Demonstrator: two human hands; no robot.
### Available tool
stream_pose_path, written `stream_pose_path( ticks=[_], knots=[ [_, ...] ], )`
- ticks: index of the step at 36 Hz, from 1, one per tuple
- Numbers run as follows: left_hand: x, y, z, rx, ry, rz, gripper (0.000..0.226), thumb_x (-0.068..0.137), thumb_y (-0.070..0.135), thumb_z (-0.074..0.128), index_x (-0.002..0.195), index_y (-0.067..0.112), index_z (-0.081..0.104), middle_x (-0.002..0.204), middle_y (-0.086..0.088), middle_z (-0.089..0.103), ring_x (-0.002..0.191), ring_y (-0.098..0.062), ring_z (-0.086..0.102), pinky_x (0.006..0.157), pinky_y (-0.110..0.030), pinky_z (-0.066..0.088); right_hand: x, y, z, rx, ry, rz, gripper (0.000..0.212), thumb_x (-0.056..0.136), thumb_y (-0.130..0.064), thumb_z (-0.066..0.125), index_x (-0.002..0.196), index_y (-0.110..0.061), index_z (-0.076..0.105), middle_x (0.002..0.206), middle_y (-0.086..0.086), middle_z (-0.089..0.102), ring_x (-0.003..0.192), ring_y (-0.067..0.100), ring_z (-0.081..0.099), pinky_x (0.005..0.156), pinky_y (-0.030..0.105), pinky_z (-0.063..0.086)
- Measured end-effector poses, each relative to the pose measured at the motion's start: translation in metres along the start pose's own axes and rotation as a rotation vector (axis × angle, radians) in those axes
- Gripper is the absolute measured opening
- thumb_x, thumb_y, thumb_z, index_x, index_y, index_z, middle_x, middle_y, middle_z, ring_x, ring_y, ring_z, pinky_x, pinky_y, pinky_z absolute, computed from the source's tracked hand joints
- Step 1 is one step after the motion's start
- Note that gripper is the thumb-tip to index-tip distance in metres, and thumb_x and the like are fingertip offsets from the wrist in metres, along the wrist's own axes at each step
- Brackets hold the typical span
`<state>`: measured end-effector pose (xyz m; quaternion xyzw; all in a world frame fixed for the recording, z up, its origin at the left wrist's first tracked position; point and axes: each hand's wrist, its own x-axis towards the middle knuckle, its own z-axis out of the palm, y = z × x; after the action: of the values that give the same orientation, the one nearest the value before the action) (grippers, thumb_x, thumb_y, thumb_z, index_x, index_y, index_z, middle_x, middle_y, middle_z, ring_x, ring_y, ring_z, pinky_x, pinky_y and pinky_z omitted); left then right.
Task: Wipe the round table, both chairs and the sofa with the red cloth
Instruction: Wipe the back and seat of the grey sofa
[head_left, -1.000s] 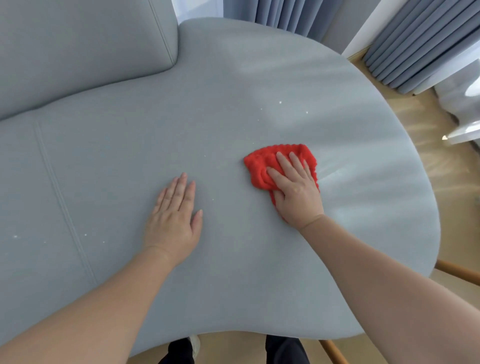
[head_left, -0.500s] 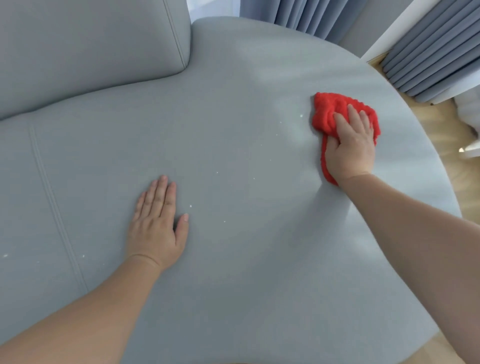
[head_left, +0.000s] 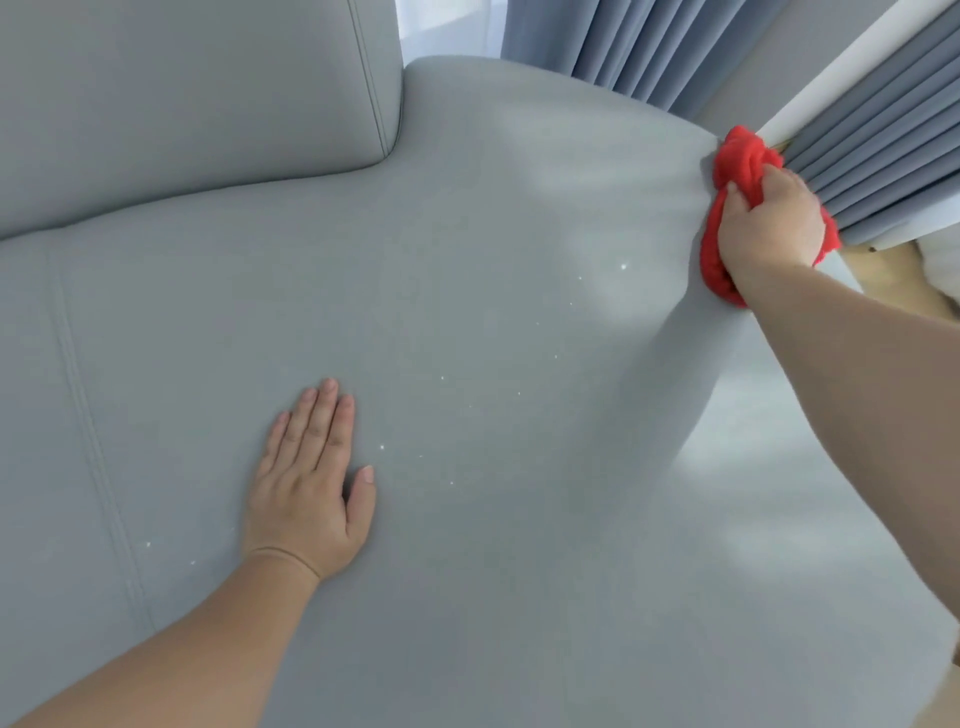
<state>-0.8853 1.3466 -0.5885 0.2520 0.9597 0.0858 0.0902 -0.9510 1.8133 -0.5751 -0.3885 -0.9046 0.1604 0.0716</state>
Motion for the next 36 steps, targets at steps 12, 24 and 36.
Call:
stream_pose_path(
  ticks=[12,24,36],
  knots=[
    [-0.001,-0.001,0.004,0.020,-0.005,0.004,0.067,0.085,0.032,0.034,0.141,-0.004,0.032,0.149,-0.018,0.030,0.139,-0.032,0.024,0.117,-0.043,0.013,-0.051,-0.008,0.002,0.082,-0.117,-0.415,0.039,0.088,-0.023,0.051,0.123,-0.012,0.064,0.136,0.009,0.057,0.129,0.031,0.046,0.110,0.032,0.029],
    [0.001,0.000,0.003,0.013,-0.014,-0.007,0.067,0.085,0.033,0.033,0.140,-0.005,0.034,0.148,-0.020,0.032,0.139,-0.032,0.023,0.117,-0.040,0.010,-0.138,-0.022,0.008,0.145,-0.391,-0.893,0.039,0.086,-0.025,0.052,0.114,-0.003,0.069,0.129,0.019,0.060,0.124,0.042,0.051,0.106,0.051,0.039],
    [-0.001,0.003,0.000,0.009,-0.021,-0.008,0.067,0.085,0.034,0.034,0.140,-0.004,0.034,0.149,-0.019,0.031,0.139,-0.031,0.024,0.116,-0.041,0.013,-0.215,-0.036,0.020,0.045,-0.356,-1.095,0.035,0.087,-0.027,0.051,0.115,-0.018,0.069,0.139,0.009,0.055,0.130,0.038,0.048,0.110,0.054,0.032]
  ],
)
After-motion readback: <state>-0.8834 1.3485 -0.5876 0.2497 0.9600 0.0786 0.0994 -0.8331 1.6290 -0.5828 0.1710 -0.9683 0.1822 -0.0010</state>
